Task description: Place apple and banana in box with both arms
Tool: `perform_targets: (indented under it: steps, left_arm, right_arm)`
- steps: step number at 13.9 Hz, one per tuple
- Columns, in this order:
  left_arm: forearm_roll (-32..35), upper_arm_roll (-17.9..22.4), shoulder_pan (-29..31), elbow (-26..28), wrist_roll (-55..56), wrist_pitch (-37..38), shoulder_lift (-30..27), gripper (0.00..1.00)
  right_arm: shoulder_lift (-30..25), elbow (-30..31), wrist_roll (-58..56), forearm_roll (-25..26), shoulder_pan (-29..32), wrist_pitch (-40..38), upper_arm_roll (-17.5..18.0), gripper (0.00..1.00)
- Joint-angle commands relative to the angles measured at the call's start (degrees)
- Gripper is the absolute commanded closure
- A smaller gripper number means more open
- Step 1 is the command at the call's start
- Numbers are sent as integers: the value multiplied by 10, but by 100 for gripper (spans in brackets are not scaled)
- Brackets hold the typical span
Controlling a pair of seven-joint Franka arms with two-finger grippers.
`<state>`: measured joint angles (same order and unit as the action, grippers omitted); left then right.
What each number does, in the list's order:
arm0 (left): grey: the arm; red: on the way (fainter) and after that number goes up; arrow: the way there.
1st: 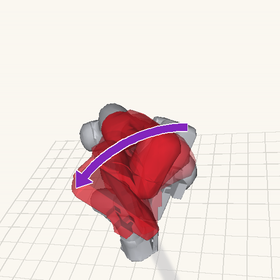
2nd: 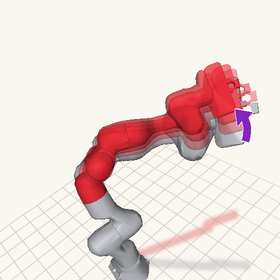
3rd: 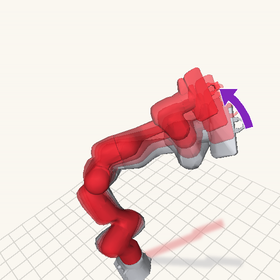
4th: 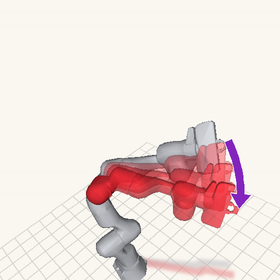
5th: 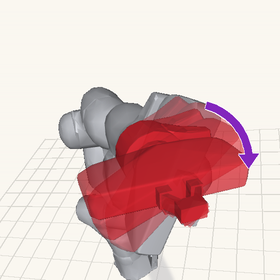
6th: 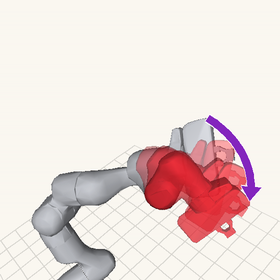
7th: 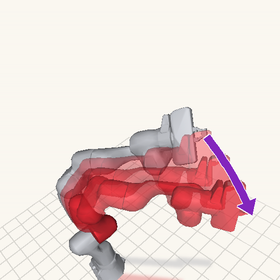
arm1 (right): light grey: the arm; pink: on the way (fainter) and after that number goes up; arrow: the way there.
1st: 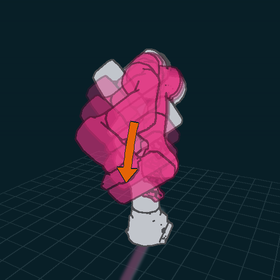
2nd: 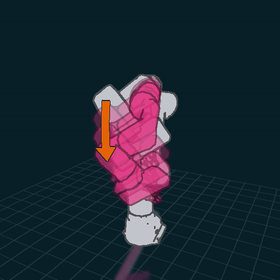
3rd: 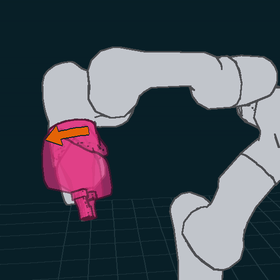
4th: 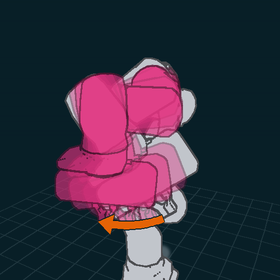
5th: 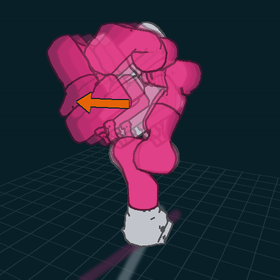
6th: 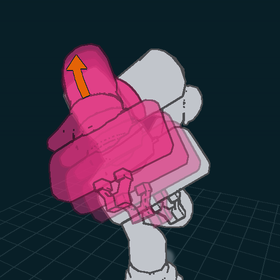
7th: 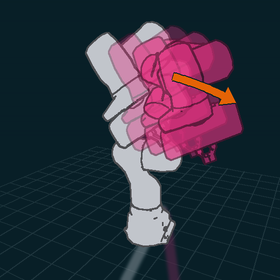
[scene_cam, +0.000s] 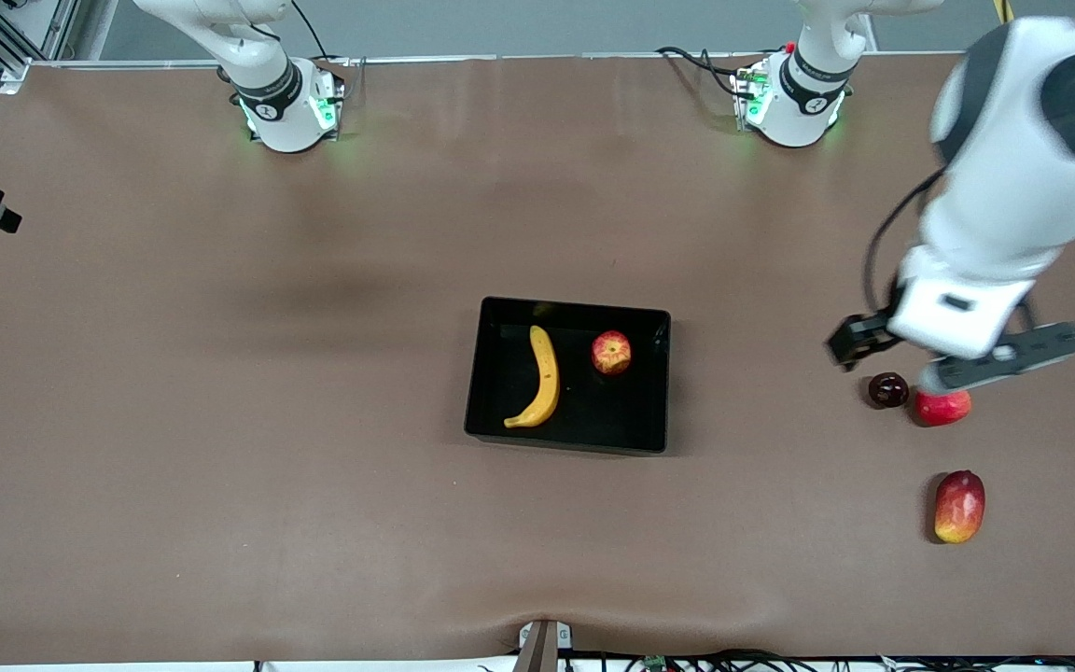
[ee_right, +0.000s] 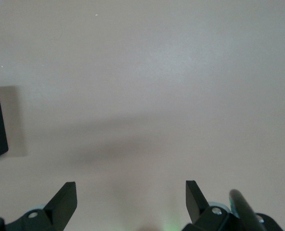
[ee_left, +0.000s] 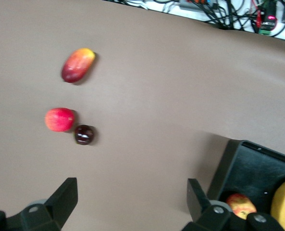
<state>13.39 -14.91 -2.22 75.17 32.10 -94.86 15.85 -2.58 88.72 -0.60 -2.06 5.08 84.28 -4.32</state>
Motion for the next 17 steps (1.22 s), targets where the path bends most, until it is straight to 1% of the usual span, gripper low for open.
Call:
perform_targets:
  steps: [1, 3, 6, 8, 10, 11, 13, 17]
  left_arm:
    - [-24, -7, 35, 26, -50, 17, -39, 0]
    - [-53, 2, 42, 37, -103, 32, -63, 0]
    - [-60, 41, 36, 88, -182, 34, -110, 0]
    - [-70, 75, 17, 110, -219, 35, -135, 0]
    - [-83, 101, 7, 131, -254, 35, -152, 0]
    - [-85, 107, 4, 132, -260, 35, -156, 0]
    - [-85, 107, -1, 131, -264, 35, -158, 0]
    - [-91, 107, -1, 109, -263, 42, -151, 0]
  right_arm:
    - [4, -9, -4, -13, 13, -3, 8, 0]
    - [4, -9, -4, -13, 12, -3, 8, 0]
    - [4, -9, -4, -13, 13, -3, 8, 0]
    - [4, -10, -4, -13, 13, -3, 8, 0]
    - [4, -10, -4, -13, 12, -3, 8, 0]
    - [4, -10, -4, -13, 12, -3, 8, 0]
    - [4, -10, -4, -13, 12, -3, 8, 0]
    - [4, -10, -4, -12, 12, -3, 8, 0]
